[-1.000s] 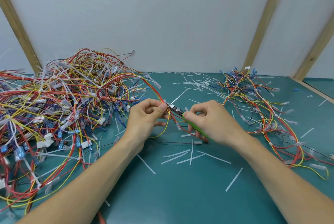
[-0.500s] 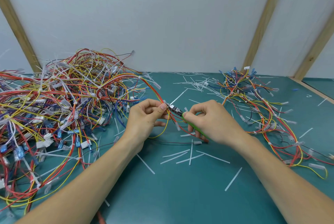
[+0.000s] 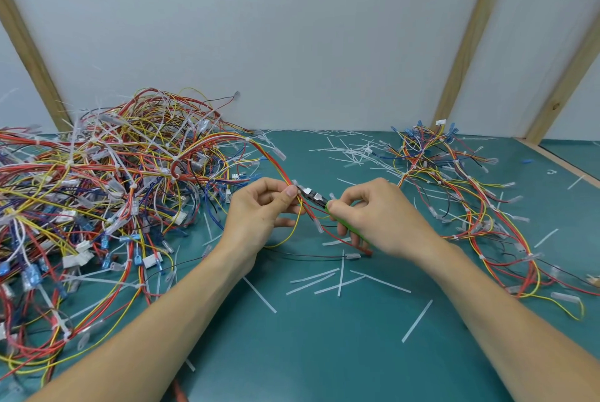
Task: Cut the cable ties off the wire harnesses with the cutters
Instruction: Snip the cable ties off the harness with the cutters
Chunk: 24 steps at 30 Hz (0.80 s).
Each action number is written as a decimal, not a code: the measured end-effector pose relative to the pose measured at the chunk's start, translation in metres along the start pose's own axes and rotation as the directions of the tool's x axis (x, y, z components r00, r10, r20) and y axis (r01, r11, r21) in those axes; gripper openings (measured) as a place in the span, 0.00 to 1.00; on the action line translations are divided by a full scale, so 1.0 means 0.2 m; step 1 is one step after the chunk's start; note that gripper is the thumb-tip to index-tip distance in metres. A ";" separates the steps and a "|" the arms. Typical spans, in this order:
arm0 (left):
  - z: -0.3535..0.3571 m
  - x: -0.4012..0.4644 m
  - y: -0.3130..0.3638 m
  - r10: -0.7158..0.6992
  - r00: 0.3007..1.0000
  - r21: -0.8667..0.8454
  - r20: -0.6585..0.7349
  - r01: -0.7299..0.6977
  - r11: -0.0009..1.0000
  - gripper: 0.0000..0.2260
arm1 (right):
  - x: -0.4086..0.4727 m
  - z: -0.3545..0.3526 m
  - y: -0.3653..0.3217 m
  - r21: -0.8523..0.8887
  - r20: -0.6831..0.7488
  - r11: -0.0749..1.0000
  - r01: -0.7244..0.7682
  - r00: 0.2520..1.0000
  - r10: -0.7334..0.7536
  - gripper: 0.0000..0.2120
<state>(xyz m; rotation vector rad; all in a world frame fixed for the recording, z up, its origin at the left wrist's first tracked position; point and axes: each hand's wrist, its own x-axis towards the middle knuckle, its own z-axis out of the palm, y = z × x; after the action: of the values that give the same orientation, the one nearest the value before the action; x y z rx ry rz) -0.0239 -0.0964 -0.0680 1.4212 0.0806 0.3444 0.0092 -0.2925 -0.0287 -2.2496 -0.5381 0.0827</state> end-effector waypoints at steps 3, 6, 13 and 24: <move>0.00 0.00 0.01 -0.004 1.000 -0.016 -0.013 0.004 1.000 0.04 | 0.03 0.00 0.02 0.062 -0.091 0.998 -0.015 0.996 0.020 0.17; -0.01 0.01 0.02 -0.039 0.998 -0.044 -0.041 0.037 0.998 0.04 | 0.08 -0.02 0.05 0.307 -0.217 0.950 -0.051 0.968 0.122 0.15; -0.03 0.03 0.04 -0.084 0.996 -0.135 -0.038 0.078 0.988 0.04 | 0.13 -0.04 0.15 0.253 -0.327 0.957 -0.141 0.919 0.222 0.14; -0.10 0.06 0.11 -0.217 0.973 -0.566 0.082 0.225 0.793 0.05 | 0.08 0.04 0.17 -0.404 -0.313 0.897 -0.178 0.948 0.047 0.15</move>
<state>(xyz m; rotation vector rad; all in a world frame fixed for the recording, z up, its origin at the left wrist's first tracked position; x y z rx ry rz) -0.0226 -0.0722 -0.0473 0.7983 0.1208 0.1417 0.0349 -0.3007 -0.0575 -2.6577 -0.2767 -0.3450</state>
